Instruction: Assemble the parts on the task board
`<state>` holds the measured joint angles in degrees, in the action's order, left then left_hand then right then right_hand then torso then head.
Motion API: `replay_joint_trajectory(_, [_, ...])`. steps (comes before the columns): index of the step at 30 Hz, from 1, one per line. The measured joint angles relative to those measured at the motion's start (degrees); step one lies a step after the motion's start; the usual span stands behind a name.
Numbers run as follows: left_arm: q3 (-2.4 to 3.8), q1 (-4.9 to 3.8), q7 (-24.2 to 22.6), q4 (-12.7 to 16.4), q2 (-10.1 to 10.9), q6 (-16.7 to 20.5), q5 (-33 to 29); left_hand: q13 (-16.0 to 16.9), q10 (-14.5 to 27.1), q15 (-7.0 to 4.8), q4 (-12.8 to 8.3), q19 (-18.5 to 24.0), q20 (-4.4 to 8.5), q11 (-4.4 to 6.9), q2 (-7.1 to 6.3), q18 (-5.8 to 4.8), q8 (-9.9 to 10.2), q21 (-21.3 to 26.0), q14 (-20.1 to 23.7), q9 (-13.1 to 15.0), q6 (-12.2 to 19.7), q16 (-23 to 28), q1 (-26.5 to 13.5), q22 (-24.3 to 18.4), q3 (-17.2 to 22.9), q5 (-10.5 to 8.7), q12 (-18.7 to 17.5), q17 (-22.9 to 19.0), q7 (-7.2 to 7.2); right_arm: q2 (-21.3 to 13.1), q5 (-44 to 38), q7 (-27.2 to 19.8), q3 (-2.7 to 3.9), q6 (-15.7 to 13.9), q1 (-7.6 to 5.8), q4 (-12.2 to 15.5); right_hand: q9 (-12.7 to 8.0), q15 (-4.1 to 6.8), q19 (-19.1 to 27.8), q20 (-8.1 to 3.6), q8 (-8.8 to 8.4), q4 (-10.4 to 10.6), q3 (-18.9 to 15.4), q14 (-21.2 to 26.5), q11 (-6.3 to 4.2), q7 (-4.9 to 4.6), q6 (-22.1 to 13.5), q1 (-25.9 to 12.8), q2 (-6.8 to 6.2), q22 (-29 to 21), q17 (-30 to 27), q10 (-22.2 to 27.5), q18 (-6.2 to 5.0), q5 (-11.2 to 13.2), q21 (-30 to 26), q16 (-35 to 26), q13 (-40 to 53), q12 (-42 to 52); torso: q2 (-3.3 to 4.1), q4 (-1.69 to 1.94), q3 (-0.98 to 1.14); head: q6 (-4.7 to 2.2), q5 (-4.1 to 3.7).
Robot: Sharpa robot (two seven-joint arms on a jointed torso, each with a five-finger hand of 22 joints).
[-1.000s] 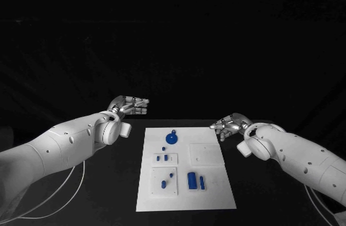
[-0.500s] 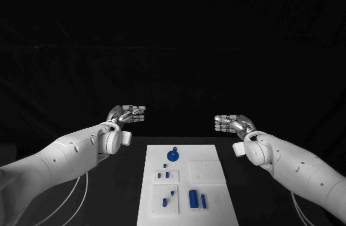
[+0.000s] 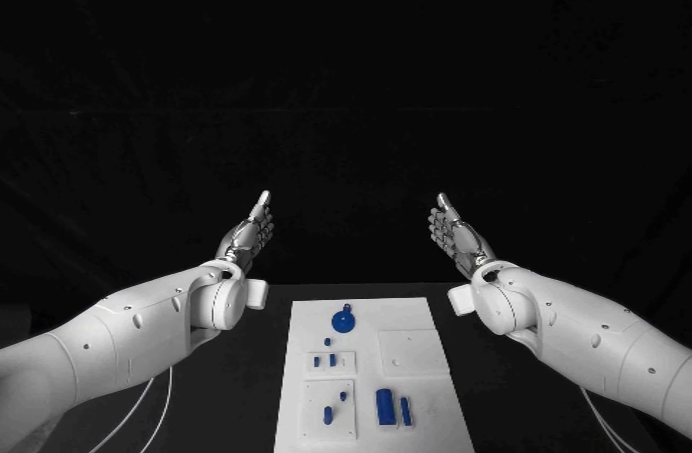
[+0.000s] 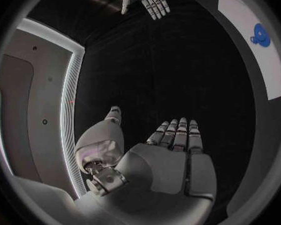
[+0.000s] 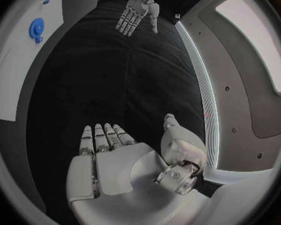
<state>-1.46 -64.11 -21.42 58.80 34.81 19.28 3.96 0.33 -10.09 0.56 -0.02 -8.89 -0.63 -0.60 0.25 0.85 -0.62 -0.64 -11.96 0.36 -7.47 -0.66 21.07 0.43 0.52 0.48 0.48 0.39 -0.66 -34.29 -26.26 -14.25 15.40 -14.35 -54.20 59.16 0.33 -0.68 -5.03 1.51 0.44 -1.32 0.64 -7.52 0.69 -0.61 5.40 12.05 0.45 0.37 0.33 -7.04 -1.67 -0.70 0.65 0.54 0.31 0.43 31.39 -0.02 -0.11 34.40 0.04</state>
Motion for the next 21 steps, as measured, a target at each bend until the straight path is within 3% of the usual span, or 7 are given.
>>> replay_joint_trajectory(2, [0.11,0.62,-0.40,3.98,1.29,1.83,-0.25,-0.09,3.06,-0.17,0.00,2.66,0.19,0.18,-0.04,0.00,0.14,0.00,3.63,-0.11,2.25,0.26,-6.32,-0.10,0.00,0.00,0.00,-0.11,0.19,-1.40,2.01,-0.97,-2.18,-2.29,-0.72,3.94,-0.09,0.18,1.53,-0.45,0.00,0.22,-0.22,2.27,-0.21,0.15,-1.62,-3.65,-0.15,-0.10,-0.08,2.09,0.02,0.04,-0.06,0.00,-0.04,-0.02,-0.08,0.01,0.05,-0.01,-0.02])
replay_joint_trajectory(4, [0.26,1.12,-0.82,7.47,2.40,3.61,-0.50,-0.12,4.86,-0.25,0.00,4.31,0.32,0.30,-0.08,0.00,0.24,0.22,5.79,-0.16,3.61,0.26,-10.13,-0.18,0.00,0.00,0.00,-0.16,0.32,-2.48,3.92,-1.96,-3.84,-4.46,-1.32,7.13,-0.14,0.36,2.49,-0.72,0.00,0.63,-0.31,3.69,-0.37,0.32,-2.66,-5.89,-0.23,-0.14,-0.11,3.45,0.04,0.03,-0.24,-0.03,-0.10,-0.02,-0.13,0.01,0.06,-0.02,-0.03])
replay_joint_trajectory(6, [0.49,1.58,-1.40,11.57,3.70,5.90,-0.81,-0.16,6.42,-0.39,0.00,5.65,0.42,0.43,-0.14,0.01,0.23,0.24,7.65,-0.21,4.78,0.26,-13.44,-0.24,0.00,0.00,0.00,-0.22,0.44,-4.00,6.46,-3.30,-6.12,-7.32,-2.26,11.41,-0.18,0.43,3.12,-1.09,0.00,0.62,-0.30,4.84,-0.42,0.42,-3.38,-7.71,-0.30,-0.18,-0.14,4.52,0.27,0.30,-0.24,-0.23,-0.15,-0.02,-0.16,0.02,0.10,-0.02,-0.04])
replay_joint_trajectory(8, [0.69,2.05,-2.03,15.65,5.05,8.34,-1.15,-0.19,7.45,-0.44,0.03,6.49,0.45,0.46,-0.16,0.01,0.24,0.24,8.83,-0.23,5.52,0.26,-15.48,-0.25,-0.03,-0.21,-0.21,-0.25,0.50,-5.37,9.11,-4.74,-8.22,-10.33,-3.08,15.55,-0.20,0.52,3.51,-1.09,0.00,0.78,-0.46,5.53,-0.61,0.51,-3.89,-8.82,-0.34,-0.21,-0.17,5.10,0.88,0.30,-0.24,-0.23,-0.17,-0.02,-0.18,0.02,0.10,-0.03,-0.04])
replay_joint_trajectory(12, [0.99,2.93,-3.32,22.48,7.21,12.92,-1.86,-0.24,8.48,-0.61,0.15,7.55,0.55,0.49,-0.18,0.02,0.23,0.24,10.19,-0.27,6.29,0.26,-18.16,-0.33,-0.15,-0.21,-0.21,-0.26,0.60,-7.60,14.10,-7.49,-11.59,-15.94,-4.33,22.37,-0.25,0.69,4.73,-1.51,-0.24,1.01,-0.69,7.23,-0.70,0.56,-5.10,-11.66,-0.49,-0.29,-0.23,6.83,0.89,0.30,-0.45,-0.23,-0.23,-0.16,-0.20,0.02,0.10,-0.03,-0.05])
replay_joint_trajectory(16, [1.21,3.49,-4.54,27.33,8.74,16.98,-2.49,-0.26,9.80,-0.55,0.15,8.68,0.64,0.60,-0.23,0.02,0.23,0.44,11.77,-0.30,7.18,0.26,-20.67,-0.36,-0.15,-0.21,-0.21,-0.33,0.67,-9.22,18.51,-9.92,-13.89,-20.92,-5.26,27.12,-0.28,0.67,4.73,-1.51,-0.24,1.01,-0.69,7.25,-0.70,0.63,-5.18,-11.73,-0.45,-0.32,-0.27,6.83,0.88,0.30,-0.45,-0.23,-0.26,-0.23,-0.20,0.02,0.11,-0.03,-0.05])
replay_joint_trajectory(21, [1.37,3.89,-5.72,30.44,9.74,20.59,-3.11,-0.28,9.80,-0.55,-0.01,8.68,0.64,0.60,-0.23,0.03,0.23,0.44,11.77,-0.31,7.18,0.26,-20.67,-0.38,-0.31,-0.21,-0.21,-0.34,0.67,-10.23,22.39,-12.04,-15.27,-25.32,-5.85,30.16,-0.29,0.66,4.73,-1.50,-0.24,1.01,-0.69,7.25,-0.70,0.63,-5.18,-11.73,-0.45,-0.32,-0.28,6.83,0.89,0.30,-0.45,-0.23,-0.26,-0.23,-0.21,0.02,0.12,-0.03,-0.05])
